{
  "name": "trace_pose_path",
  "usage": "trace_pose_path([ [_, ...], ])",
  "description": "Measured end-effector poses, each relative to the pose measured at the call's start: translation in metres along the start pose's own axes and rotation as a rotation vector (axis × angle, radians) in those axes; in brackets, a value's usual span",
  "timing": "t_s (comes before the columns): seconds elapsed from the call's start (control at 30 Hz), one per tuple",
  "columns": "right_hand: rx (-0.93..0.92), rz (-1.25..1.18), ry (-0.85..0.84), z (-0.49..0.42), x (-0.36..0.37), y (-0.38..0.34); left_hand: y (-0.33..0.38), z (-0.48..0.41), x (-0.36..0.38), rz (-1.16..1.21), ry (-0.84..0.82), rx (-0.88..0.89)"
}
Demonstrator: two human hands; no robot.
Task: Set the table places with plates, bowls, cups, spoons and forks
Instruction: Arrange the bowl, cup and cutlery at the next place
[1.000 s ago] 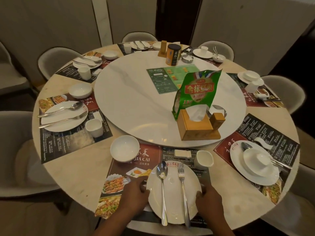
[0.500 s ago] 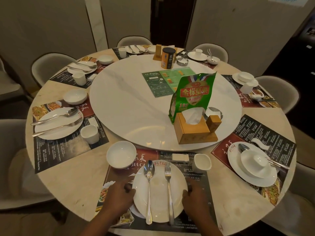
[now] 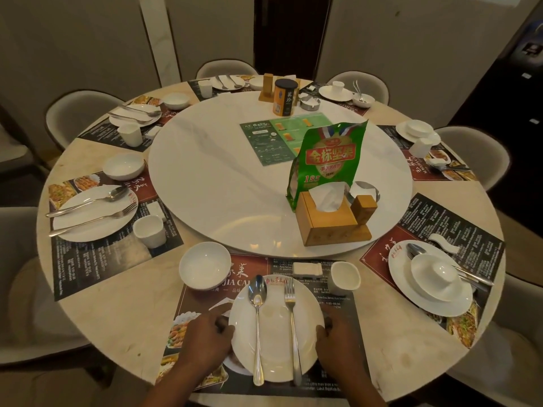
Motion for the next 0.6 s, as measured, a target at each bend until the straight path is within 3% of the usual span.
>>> trace_pose_path([
  [0.6, -0.001, 0.002, 0.002, 0.0009, -0.0003, 0.0019, -0.0102, -0.0048, 0.0038, -0.061, 0.006, -0.025],
])
Point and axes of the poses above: each hand's wrist, its own z-axis away from the middle knuckle, its own x-axis out of the palm, y = z × x, the point moved 10 cm from there along -z, towards the middle knuckle, and after that the axes turned 2 degrees about -x, right-handed, at the moved point
